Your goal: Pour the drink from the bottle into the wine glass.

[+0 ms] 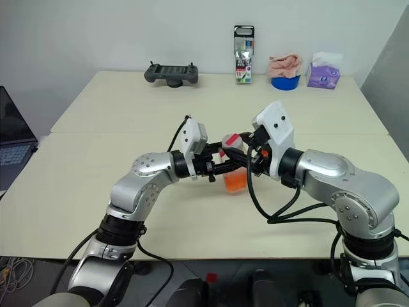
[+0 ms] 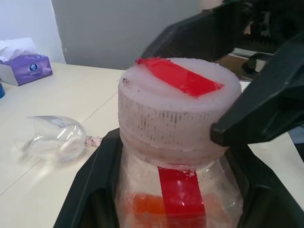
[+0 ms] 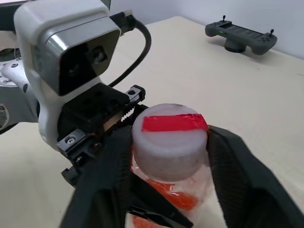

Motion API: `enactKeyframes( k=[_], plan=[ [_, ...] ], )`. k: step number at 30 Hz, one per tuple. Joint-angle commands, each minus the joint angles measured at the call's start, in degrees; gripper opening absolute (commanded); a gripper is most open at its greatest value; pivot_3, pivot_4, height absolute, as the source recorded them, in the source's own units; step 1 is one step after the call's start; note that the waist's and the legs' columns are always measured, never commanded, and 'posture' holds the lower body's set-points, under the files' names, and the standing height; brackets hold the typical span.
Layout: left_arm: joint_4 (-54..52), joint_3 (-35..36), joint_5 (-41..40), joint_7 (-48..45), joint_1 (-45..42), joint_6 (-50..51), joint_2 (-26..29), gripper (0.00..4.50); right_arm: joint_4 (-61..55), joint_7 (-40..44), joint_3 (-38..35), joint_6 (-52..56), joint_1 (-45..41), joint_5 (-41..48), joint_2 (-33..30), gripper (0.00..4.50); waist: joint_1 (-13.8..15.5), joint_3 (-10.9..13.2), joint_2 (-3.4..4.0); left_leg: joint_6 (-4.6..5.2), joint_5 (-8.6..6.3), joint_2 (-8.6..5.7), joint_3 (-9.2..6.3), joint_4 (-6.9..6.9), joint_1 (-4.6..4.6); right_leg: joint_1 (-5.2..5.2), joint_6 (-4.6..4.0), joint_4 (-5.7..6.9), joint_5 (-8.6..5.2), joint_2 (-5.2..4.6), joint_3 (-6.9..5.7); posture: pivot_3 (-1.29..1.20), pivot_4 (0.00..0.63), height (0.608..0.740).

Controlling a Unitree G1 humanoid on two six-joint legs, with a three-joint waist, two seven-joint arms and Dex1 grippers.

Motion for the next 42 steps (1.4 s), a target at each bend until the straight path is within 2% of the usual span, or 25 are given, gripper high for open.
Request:
enactKeyframes(
  k=[1, 5, 6, 8, 11, 14, 17, 20, 27, 28, 42],
  plan=[
    [-2.4, 0.4, -0.8, -0.5, -1.2, -1.5, -0.3, 2.14, -0.2, -1.2, -0.7, -0.4, -1.3, -1.7, -0.4, 1.82, 0.0, 0.0, 0.0, 0.0, 0.0, 0.0, 0.01, 0.0, 0.0, 0.0, 0.0, 0.0, 0.0, 0.0, 0.01, 0.0, 0.15, 0.74],
    [-2.4, 0.5, -0.8, -0.2, -1.3, -1.5, -0.5, 2.14, 2.2, 3.0, 0.1, -3.3, -1.0, -2.6, -2.2, 1.82, 0.0, 0.0, 0.0, 0.0, 0.0, 0.0, 0.0, 0.0, 0.0, 0.0, 0.0, 0.0, 0.0, 0.0, 0.0, 0.0, 0.15, 0.74],
    [-2.3, 0.4, -0.8, -0.2, -1.4, -1.6, -0.6, 2.14, 4.6, 8.2, 0.3, -6.5, -0.8, -2.7, -3.5, 1.82, 0.0, 0.0, 0.0, 0.0, 0.0, 0.0, 0.0, 0.0, 0.0, 0.0, 0.0, 0.0, 0.0, 0.0, 0.0, 0.0, 0.15, 0.74],
    [-2.1, 0.3, -0.8, -0.1, -1.6, -1.6, -0.9, 2.14, 9.8, 24.4, 1.6, -15.0, -2.0, -2.4, -7.1, 1.82, 0.0, 0.0, 0.0, 0.0, 0.0, -0.02, 0.01, 0.01, 0.0, 0.02, 0.04, -0.04, -0.02, 0.0, 0.0, 0.0, 0.15, 0.74],
    [-2.0, 0.2, -0.6, -0.2, -1.9, -1.6, -1.2, 2.14, 17.0, 41.6, 4.1, -22.3, -6.1, -2.6, -10.4, 1.82, -0.1, 0.0, -0.02, 0.01, 0.0, -0.03, 0.08, 0.02, 0.0, 0.06, 0.1, -0.16, -0.06, 0.0, 0.02, 0.0, 0.15, 0.74],
    [-2.2, 0.1, -0.6, -0.2, -2.0, -1.6, -1.5, 2.14, 29.5, 53.5, 8.8, -30.5, -14.0, -8.2, -9.3, 1.82, -0.4, 0.0, -0.02, 0.02, -0.01, 0.05, 0.13, -0.01, 0.06, 0.04, 0.05, -0.13, -0.03, 0.04, 0.03, 0.0, 0.15, 0.74],
    [-2.8, 0.1, -0.6, 0.0, -1.8, -1.4, -1.5, 2.14, 41.7, 60.7, 13.1, -36.9, -21.2, -14.4, -6.0, 1.82, -0.9, 0.0, -0.01, 0.02, 0.0, 0.15, 0.09, -0.03, 0.14, 0.05, 0.07, -0.07, -0.04, 0.16, 0.0, 0.0, 0.15, 0.74],
    [-3.3, 0.3, -0.5, 0.5, -1.5, -1.3, -1.4, 2.14, 50.6, 65.2, 15.6, -39.5, -26.2, -18.8, -3.6, 1.82, -1.0, 0.0, -0.01, 0.01, 0.0, 0.18, 0.02, -0.04, 0.14, 0.01, -0.01, 0.02, 0.01, 0.22, 0.0, 0.0, 0.15, 0.74],
    [-4.4, 0.7, -0.5, 1.4, -0.9, -1.0, -0.7, 2.14, 57.4, 71.5, 14.5, -42.7, -29.5, -21.3, -1.2, 4.29, -0.1, 0.0, -0.01, -0.03, 0.01, 0.06, 0.0, -0.03, -0.07, -0.06, -0.02, -0.12, 0.02, -0.11, 0.0, 0.0, 0.15, 0.74],
    [-4.5, 0.7, -0.5, 1.5, -0.8, -1.0, -0.6, 2.14, 57.7, 71.7, 14.2, -42.8, -29.6, -21.4, -1.1, 4.5, -0.1, 0.0, -0.01, -0.03, 0.01, 0.04, 0.01, -0.03, -0.07, -0.06, -0.02, -0.12, 0.02, -0.16, 0.01, 0.0, 0.15, 0.74],
    [-4.2, 0.6, -0.7, 1.6, -0.7, -1.3, 0.0, 2.14, 53.1, 69.6, 12.1, -39.8, -27.3, -20.5, -1.7, 4.5, 0.0, 0.0, 0.0, -0.04, 0.01, -0.02, 0.01, -0.01, -0.03, -0.06, -0.02, -0.06, 0.02, -0.12, -0.02, 0.0, 0.15, 0.74]
  ],
)
